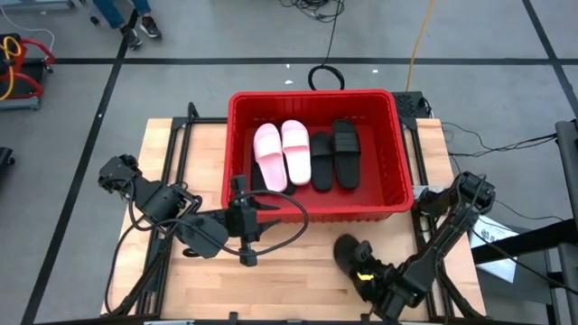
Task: Pick and place slides into bin
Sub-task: Put the black slide into the red bin
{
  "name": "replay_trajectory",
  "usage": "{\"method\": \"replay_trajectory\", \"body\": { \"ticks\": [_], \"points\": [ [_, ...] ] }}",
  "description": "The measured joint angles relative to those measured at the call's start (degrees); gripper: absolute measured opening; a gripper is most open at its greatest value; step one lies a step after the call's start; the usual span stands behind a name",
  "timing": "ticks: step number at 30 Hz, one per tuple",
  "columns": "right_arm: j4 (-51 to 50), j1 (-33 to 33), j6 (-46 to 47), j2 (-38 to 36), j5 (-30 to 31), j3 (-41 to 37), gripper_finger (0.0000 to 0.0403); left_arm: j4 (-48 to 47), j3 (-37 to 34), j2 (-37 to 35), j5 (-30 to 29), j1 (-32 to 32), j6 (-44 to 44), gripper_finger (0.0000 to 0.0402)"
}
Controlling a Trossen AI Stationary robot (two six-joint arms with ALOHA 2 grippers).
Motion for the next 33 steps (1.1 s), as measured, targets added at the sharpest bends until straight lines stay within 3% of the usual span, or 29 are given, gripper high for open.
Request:
{"method": "replay_trajectory", "body": {
  "ticks": [7,12,16,23,33],
  "points": [
    [0.13,0.60,-0.65,-4.07,-0.84,7.05,0.0002,-0.28,0.00,0.00,2.03,0.00,0.00,0.0113],
    [2.46,0.62,-9.54,-5.61,-3.35,14.30,0.0001,-0.35,0.00,0.00,3.25,0.00,0.02,0.0113],
    [3.46,-0.23,-16.67,-5.66,-1.55,19.85,0.0001,-0.35,0.00,0.00,3.36,0.00,0.02,0.0113],
    [2.01,-3.04,-30.39,-7.08,8.94,25.06,0.0001,0.75,0.00,0.00,3.29,-0.15,0.19,0.0113],
    [-0.55,-13.40,-43.32,-17.77,25.29,25.17,0.0001,1.01,0.00,-0.76,-0.01,-0.44,-0.09,0.0113]
  ]
}}
